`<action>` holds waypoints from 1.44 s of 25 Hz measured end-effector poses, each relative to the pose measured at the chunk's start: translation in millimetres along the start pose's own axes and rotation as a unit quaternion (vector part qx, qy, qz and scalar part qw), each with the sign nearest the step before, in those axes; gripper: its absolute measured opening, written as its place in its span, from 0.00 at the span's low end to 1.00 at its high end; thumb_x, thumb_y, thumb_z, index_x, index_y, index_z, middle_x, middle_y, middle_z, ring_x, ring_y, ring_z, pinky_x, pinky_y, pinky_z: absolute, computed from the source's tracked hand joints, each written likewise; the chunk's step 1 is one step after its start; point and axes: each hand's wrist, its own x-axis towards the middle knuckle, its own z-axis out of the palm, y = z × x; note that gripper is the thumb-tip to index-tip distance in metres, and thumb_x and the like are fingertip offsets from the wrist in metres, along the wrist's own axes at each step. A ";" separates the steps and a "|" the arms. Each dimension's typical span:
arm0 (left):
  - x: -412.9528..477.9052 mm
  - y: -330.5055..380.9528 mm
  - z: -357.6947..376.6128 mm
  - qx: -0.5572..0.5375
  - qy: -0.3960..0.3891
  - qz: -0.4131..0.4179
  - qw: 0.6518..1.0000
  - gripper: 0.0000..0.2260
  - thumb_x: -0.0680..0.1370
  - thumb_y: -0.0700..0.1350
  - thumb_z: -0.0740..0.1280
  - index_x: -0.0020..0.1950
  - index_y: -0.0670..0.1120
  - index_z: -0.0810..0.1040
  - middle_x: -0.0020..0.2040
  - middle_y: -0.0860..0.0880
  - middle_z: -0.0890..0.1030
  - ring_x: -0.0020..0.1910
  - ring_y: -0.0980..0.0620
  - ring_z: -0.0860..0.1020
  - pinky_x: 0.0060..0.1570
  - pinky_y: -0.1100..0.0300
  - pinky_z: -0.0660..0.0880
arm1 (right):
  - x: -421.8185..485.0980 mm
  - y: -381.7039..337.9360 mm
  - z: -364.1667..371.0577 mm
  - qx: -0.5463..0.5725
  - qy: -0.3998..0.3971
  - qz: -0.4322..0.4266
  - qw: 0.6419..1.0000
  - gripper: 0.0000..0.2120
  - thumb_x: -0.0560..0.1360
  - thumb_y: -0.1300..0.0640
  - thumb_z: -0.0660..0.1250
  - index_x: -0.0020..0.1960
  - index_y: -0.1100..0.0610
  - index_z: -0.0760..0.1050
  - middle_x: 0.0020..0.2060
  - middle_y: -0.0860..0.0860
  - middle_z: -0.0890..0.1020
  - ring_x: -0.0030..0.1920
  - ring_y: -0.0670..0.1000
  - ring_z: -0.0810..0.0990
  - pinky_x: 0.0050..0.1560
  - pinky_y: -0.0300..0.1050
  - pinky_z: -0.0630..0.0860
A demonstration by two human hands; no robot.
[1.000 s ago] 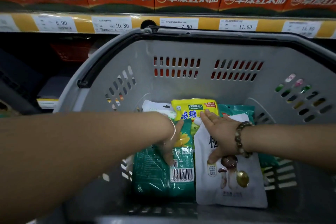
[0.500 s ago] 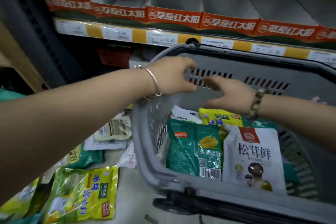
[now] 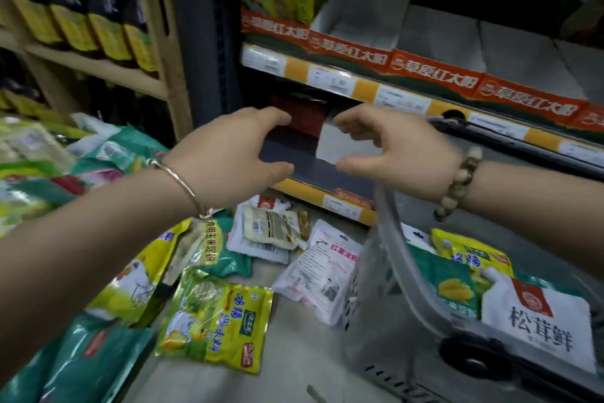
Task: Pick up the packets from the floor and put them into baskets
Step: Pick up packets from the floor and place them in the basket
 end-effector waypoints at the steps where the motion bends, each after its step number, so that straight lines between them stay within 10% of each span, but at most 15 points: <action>1: -9.7 -9.8 0.1 0.016 0.009 -0.010 1.000 0.30 0.72 0.58 0.65 0.72 0.55 0.63 0.68 0.51 0.70 0.65 0.49 0.71 0.61 0.53 0.70 | 8.4 -12.6 11.9 -0.018 -0.014 -0.021 1.000 0.27 0.71 0.49 0.70 0.67 0.52 0.68 0.63 0.48 0.75 0.59 0.44 0.73 0.54 0.34 0.67; 13: -107.3 -118.6 68.8 0.059 -0.013 -0.169 0.984 0.26 0.75 0.55 0.64 0.72 0.51 0.63 0.68 0.49 0.69 0.64 0.45 0.71 0.56 0.51 0.72 | 75.2 -99.3 169.7 -0.270 -0.202 -0.033 0.941 0.14 0.73 0.57 0.63 0.58 0.56 0.72 0.55 0.55 0.77 0.51 0.56 0.76 0.41 0.46 0.73; 23: -184.4 -166.2 159.7 -0.027 -0.098 -0.284 0.953 0.25 0.76 0.54 0.63 0.71 0.54 0.63 0.68 0.51 0.69 0.63 0.48 0.71 0.57 0.54 0.72 | 32.6 -47.8 317.7 -0.210 -0.361 0.029 0.908 0.19 0.75 0.53 0.62 0.64 0.54 0.68 0.60 0.54 0.75 0.58 0.56 0.75 0.53 0.49 0.75; 36: -220.8 -168.3 227.5 -0.126 -0.156 -0.355 0.913 0.21 0.75 0.51 0.62 0.69 0.55 0.67 0.65 0.53 0.71 0.62 0.50 0.73 0.56 0.57 0.72 | 24.3 5.0 398.9 -0.069 -0.355 0.205 0.909 0.42 0.60 0.39 0.76 0.69 0.52 0.65 0.63 0.53 0.74 0.62 0.56 0.74 0.59 0.51 0.74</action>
